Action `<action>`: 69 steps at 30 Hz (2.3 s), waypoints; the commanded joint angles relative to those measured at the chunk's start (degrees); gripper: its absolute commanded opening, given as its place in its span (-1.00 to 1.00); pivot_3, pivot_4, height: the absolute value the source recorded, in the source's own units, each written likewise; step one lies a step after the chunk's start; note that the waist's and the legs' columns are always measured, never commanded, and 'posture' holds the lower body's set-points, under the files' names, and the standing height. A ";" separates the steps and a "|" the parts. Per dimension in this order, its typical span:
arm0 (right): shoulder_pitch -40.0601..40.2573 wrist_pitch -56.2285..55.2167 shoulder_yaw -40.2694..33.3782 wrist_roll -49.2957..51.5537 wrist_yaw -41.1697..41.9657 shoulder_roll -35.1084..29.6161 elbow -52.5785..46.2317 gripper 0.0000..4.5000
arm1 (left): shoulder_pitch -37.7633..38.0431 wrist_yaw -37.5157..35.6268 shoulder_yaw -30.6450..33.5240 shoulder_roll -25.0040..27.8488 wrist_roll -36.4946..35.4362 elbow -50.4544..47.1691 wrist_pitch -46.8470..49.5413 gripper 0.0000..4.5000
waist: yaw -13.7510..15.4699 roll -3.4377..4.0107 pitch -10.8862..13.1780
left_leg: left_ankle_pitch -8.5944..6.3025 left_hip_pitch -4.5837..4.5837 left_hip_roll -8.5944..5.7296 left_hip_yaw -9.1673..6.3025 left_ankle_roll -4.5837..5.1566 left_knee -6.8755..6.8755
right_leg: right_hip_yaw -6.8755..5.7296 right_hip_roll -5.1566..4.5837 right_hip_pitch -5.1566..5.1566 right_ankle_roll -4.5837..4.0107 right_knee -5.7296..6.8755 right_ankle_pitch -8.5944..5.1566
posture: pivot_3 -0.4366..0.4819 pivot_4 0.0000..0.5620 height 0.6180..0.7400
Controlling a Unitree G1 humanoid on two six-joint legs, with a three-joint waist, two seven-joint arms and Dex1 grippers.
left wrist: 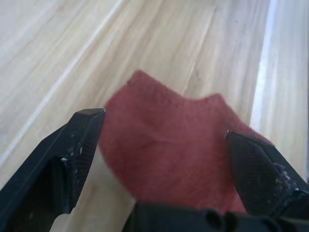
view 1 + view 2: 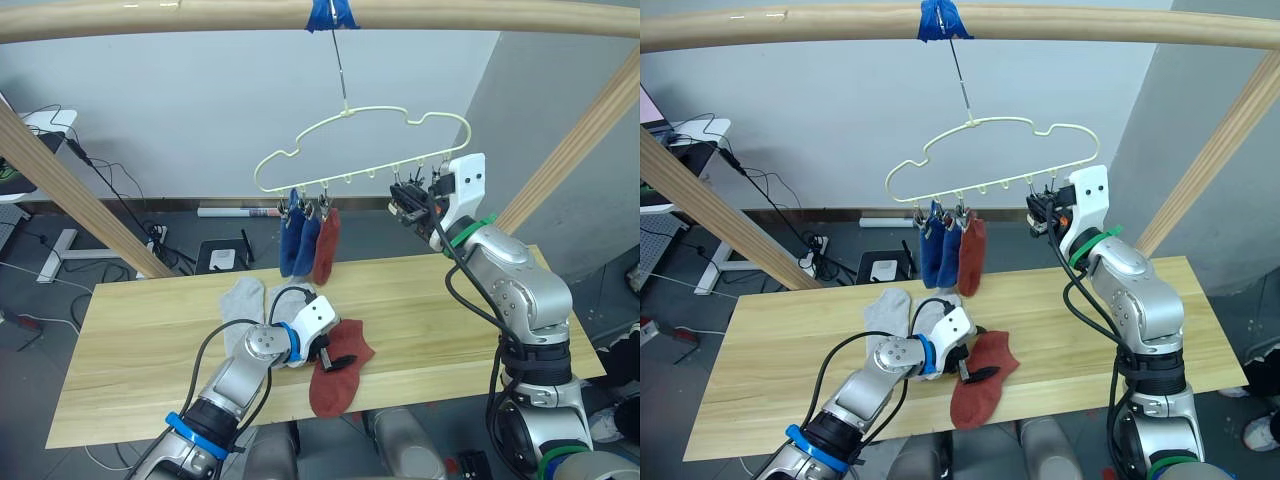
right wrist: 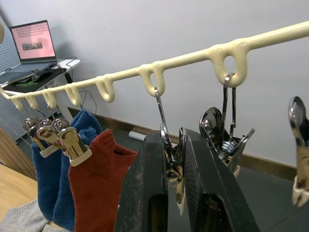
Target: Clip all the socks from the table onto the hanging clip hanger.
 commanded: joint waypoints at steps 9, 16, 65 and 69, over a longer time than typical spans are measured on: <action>0.64 0.11 -1.02 0.04 -0.80 -0.89 -1.93 -0.95 | -2.79 -0.95 -5.00 -1.93 2.07 9.35 -5.90 0.32 | -0.03 0.03 -0.05 | 0.00 0.02 -0.01 0.02 0.00 0.00 | 0.01 -0.01 0.02 0.00 0.00 0.00 | -0.51 -0.27 1.00; 0.46 0.30 -1.31 0.20 -0.73 -1.26 -1.62 -0.95 | -3.68 -0.99 -4.15 -1.42 1.24 11.76 -10.99 -0.61 | -0.06 0.03 -0.05 | 0.00 0.01 -0.01 0.03 0.00 -0.01 | 0.01 -0.01 0.03 0.01 -0.02 0.00 | -0.52 -0.24 1.00; -7.23 38.70 -24.12 49.64 -14.34 -3.83 3.54 -0.95 | -10.54 -5.03 15.23 -5.64 -29.16 -11.11 -1.07 -0.99 | -0.21 0.06 0.00 | -0.01 -0.05 0.00 0.05 0.01 -0.08 | 0.05 0.02 0.01 0.01 -0.18 -0.01 | -0.48 -0.19 1.00; -6.59 37.17 -23.09 49.09 -15.11 -4.72 4.14 -0.95 | -11.10 -5.24 15.50 -5.55 -29.60 -11.12 -0.92 -0.99 | -0.14 0.06 0.00 | -0.01 -0.07 -0.01 0.06 0.01 -0.09 | 0.05 0.02 0.01 0.01 -0.21 -0.01 | -0.47 -0.19 1.00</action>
